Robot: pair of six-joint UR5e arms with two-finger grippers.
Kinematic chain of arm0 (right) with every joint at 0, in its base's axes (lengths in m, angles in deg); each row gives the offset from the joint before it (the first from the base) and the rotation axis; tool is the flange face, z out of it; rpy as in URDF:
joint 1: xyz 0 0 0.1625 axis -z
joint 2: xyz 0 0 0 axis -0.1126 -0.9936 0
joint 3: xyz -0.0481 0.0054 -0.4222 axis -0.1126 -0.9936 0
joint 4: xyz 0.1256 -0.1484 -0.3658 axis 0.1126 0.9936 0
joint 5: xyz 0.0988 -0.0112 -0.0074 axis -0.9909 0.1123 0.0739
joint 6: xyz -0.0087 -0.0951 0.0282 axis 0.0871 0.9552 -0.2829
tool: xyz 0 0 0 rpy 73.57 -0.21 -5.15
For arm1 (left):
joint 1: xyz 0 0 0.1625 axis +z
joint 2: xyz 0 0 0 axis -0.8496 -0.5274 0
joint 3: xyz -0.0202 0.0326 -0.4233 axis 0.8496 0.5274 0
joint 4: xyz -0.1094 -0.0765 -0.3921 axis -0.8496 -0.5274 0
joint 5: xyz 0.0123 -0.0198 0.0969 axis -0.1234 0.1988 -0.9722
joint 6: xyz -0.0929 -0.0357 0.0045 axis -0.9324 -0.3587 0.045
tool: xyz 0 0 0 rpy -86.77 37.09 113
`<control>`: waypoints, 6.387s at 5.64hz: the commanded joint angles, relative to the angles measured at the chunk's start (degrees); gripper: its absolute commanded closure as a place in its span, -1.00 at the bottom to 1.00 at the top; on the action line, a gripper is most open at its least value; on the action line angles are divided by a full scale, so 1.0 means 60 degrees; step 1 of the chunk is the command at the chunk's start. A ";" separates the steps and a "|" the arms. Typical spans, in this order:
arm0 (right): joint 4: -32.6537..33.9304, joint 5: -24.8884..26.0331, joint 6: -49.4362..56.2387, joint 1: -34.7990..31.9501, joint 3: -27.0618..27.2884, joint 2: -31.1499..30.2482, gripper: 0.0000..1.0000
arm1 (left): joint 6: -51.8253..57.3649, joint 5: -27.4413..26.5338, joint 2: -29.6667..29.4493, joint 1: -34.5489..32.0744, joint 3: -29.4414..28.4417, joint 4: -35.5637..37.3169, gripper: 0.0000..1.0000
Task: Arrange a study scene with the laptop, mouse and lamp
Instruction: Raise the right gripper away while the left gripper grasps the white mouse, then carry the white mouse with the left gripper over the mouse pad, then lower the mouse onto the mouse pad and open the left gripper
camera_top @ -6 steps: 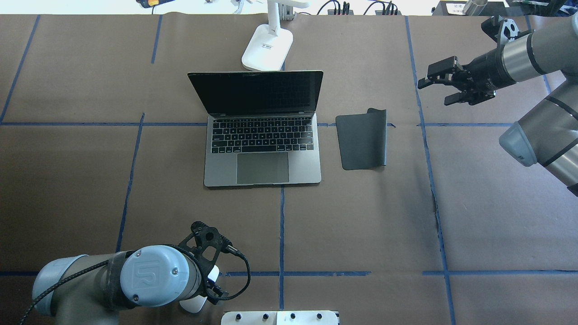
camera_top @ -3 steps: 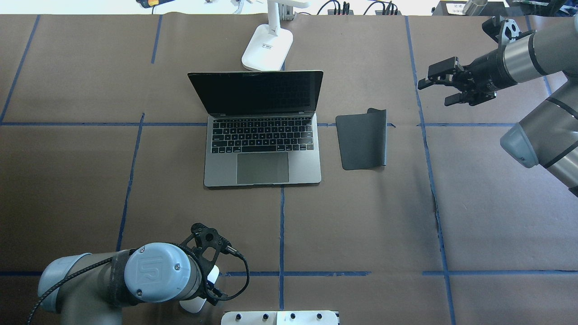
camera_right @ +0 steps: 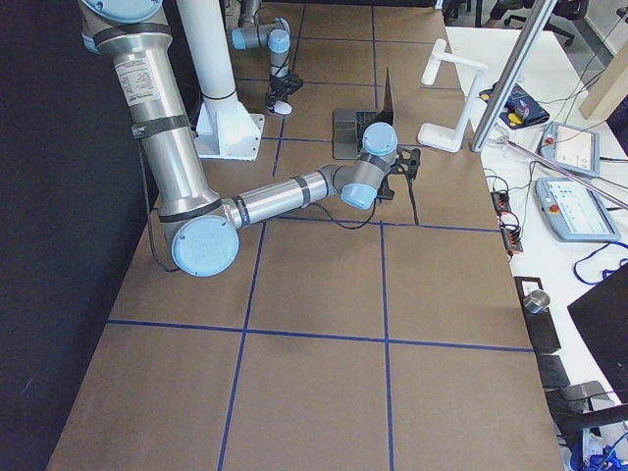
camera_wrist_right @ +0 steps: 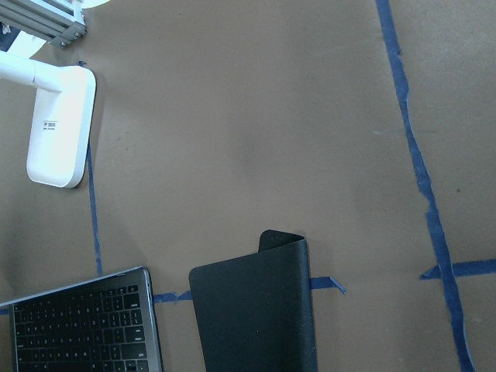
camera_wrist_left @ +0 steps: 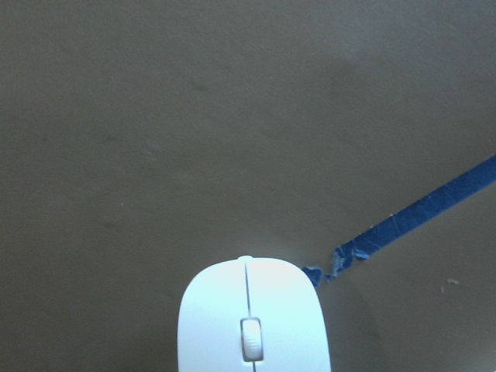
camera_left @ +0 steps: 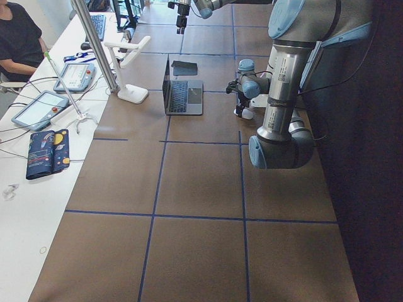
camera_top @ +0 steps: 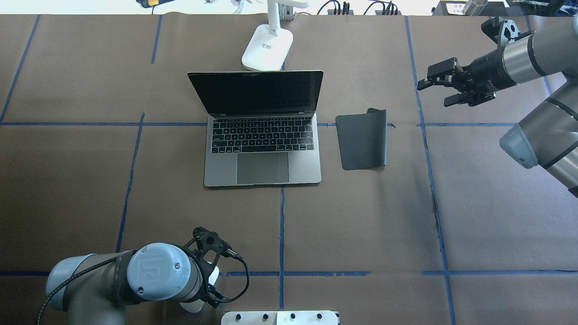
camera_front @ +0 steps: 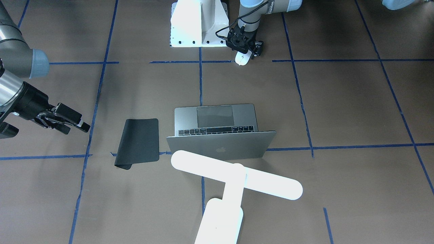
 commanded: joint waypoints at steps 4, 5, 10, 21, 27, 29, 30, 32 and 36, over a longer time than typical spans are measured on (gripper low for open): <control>0.0000 -0.0015 0.0000 0.0003 0.0075 0.0000 -1.00 | 0.0014 0.0015 0.0023 0.0001 -0.0024 0.0000 -0.34; 0.0000 -0.0015 0.0000 0.0003 0.0089 0.0000 -1.00 | 0.0014 0.0030 0.0023 0.0001 -0.0024 0.0000 -0.05; 0.0000 -0.0729 0.0000 -0.0478 0.0280 -0.0117 -1.00 | 0.0014 -0.0014 -0.1303 -0.0787 0.0168 0.0030 0.87; -0.0073 -0.1055 0.1641 -0.1301 0.0354 -0.1992 -1.00 | -0.3018 0.0396 -1.0531 -0.2840 -1.2346 -0.3382 0.84; -0.0088 -0.1011 0.1655 -0.1257 0.0294 -0.2036 -1.00 | -0.3368 -0.0483 -1.0903 -0.2841 -1.4217 -0.5405 0.42; -0.0103 -0.1011 0.1655 -0.1257 0.0294 -0.2051 -1.00 | -0.3370 -0.0759 -1.1036 -0.2812 -1.4407 -0.5623 0.30; -0.0103 -0.1025 0.1655 -0.1272 0.0294 -0.2051 -1.00 | -0.3370 -0.0776 -1.1109 -0.2797 -1.4568 -0.5741 0.25; -0.0103 -0.1040 0.1655 -0.1272 0.0309 -0.2036 -1.00 | -0.3370 -0.0776 -1.1124 -0.2768 -1.4628 -0.5742 0.05; -0.0102 -0.1113 0.1641 -0.1286 0.0353 -0.2036 -1.00 | -0.3370 -0.0776 -1.1124 -0.2738 -1.4643 -0.5757 -0.31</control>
